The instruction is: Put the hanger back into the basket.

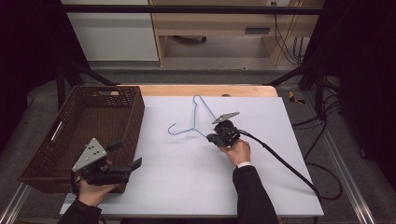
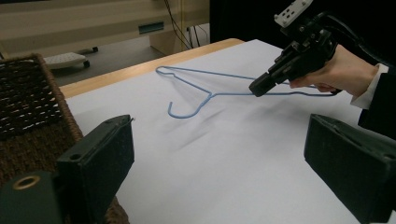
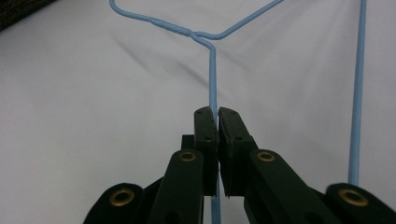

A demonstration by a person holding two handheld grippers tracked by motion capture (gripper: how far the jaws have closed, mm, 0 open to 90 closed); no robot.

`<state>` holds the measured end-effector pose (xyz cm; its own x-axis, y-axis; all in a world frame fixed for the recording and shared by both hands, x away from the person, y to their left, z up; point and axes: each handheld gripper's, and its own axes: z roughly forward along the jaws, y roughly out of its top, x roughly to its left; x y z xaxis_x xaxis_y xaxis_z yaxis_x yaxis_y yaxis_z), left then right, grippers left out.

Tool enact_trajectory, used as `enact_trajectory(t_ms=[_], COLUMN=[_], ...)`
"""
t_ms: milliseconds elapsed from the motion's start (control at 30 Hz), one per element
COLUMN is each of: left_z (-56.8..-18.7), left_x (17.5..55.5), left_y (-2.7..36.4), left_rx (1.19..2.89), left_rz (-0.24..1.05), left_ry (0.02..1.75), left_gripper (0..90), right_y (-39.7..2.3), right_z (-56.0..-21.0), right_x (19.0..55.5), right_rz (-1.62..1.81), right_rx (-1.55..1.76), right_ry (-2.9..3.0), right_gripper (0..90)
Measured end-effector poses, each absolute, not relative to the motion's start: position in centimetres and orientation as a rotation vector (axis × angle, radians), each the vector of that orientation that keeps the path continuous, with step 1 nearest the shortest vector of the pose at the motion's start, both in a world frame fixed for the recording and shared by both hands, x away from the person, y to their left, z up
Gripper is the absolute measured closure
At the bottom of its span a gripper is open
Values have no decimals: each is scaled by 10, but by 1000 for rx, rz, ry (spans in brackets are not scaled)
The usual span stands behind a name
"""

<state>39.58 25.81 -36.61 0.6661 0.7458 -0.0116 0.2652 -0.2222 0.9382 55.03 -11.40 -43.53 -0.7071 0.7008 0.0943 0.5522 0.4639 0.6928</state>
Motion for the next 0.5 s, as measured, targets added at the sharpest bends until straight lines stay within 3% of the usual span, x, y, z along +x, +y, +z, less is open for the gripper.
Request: enact_trajectory(t_ms=[500], left_z=[-376], left_x=[397], left_y=[241], left_rx=[1819], left_rz=[510], left_ry=[803], left_gripper=[82], right_y=[-122], right_z=[-422], right_x=[546], right_rz=[1189], right_rx=[1083], right_ry=[2474], right_gripper=[875])
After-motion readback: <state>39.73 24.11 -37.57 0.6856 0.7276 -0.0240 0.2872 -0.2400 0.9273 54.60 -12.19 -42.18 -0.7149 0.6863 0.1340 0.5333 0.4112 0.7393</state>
